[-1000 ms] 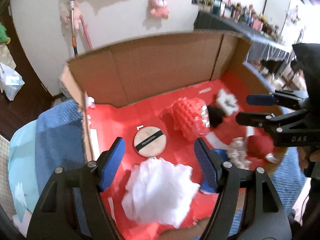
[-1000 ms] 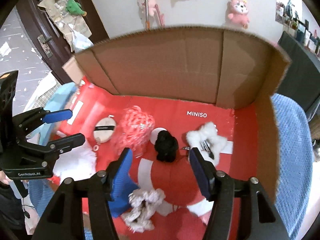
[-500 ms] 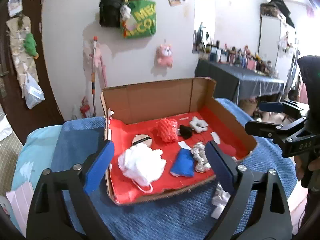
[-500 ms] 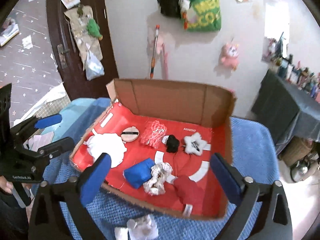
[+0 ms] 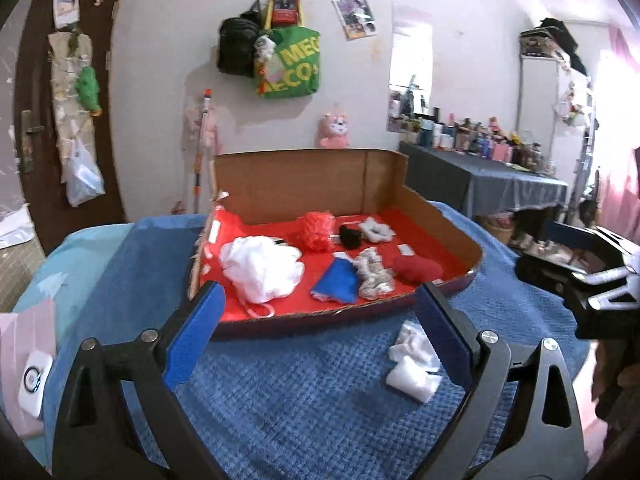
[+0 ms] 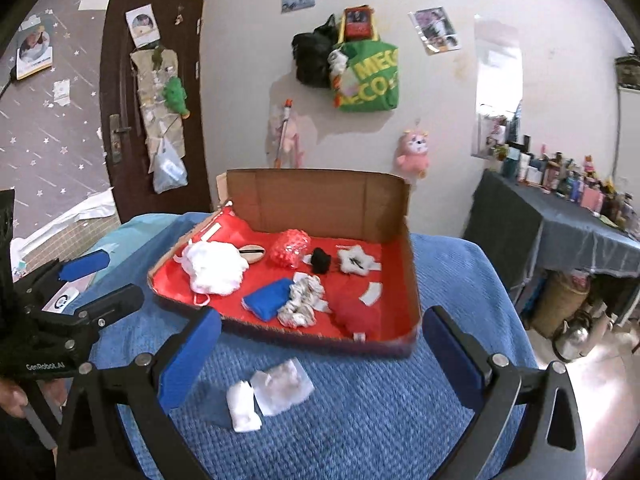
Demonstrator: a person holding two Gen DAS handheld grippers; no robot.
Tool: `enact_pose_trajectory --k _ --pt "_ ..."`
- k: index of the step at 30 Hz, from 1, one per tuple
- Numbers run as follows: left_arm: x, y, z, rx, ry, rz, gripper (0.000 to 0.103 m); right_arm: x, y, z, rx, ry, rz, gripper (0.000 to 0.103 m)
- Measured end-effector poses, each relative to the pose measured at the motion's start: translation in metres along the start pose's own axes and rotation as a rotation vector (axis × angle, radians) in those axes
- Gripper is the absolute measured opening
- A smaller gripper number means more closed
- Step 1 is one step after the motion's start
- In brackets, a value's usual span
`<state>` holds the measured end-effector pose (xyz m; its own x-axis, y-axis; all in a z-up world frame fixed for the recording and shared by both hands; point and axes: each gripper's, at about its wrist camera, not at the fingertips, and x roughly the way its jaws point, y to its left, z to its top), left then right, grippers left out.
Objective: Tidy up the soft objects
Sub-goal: 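Withdraw both tools from the box back over the blanket, then move both open tools down toward the white cloth and tissue on the blanket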
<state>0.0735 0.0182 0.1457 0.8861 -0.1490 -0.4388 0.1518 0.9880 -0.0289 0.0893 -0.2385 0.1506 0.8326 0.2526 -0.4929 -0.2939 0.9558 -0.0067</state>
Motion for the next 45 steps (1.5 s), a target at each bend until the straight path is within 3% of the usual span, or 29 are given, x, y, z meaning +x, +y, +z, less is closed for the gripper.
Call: enact_pose_trajectory --k 8,20,28,45 --pt "0.002 0.000 -0.029 -0.015 -0.004 0.029 0.097 0.000 0.003 -0.046 0.021 -0.047 -0.059 0.103" --pt "0.019 -0.008 -0.068 -0.003 0.046 0.025 0.097 0.018 -0.009 -0.089 0.083 -0.010 -0.088 0.103" --pt "0.033 -0.003 -0.085 -0.029 0.101 0.041 0.097 0.030 -0.013 -0.102 0.103 0.031 -0.103 0.103" --pt "0.040 0.002 -0.088 -0.047 0.137 0.032 0.097 0.044 -0.013 -0.108 0.110 0.071 -0.111 0.103"
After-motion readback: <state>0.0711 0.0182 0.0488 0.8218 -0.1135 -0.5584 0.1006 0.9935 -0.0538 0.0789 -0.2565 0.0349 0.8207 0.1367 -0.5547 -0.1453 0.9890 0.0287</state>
